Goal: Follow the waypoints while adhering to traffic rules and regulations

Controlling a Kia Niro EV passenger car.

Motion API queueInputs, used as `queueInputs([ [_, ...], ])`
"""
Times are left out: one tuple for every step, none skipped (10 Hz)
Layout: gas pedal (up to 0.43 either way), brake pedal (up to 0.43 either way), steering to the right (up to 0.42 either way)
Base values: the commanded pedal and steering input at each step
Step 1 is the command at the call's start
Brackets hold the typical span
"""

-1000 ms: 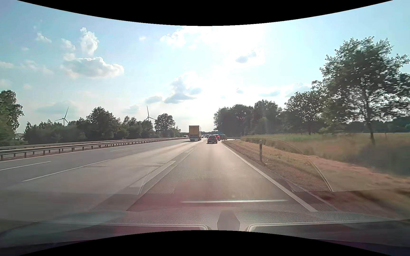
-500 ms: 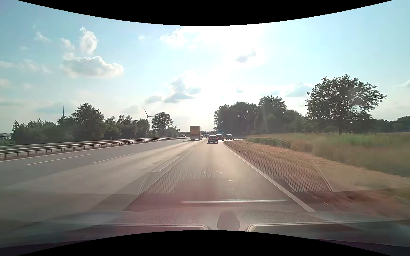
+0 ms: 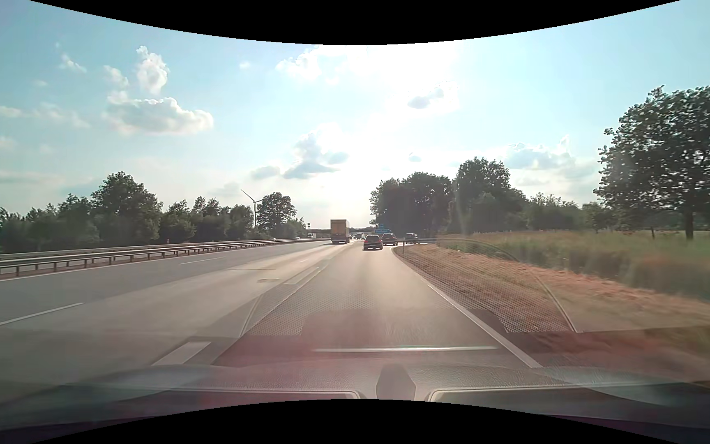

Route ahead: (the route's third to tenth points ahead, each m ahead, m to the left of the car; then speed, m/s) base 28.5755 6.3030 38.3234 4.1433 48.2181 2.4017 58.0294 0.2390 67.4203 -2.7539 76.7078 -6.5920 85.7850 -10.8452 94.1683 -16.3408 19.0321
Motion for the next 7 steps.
queueInputs([
  [0.11, 0.0, -0.002],
  [0.11, 0.0, -0.002],
  [0.11, 0.0, -0.002],
  [0.11, 0.0, -0.001],
  [0.11, 0.0, -0.001],
  [0.098, 0.0, 0.0],
  [0.087, 0.0, 0.001],
])
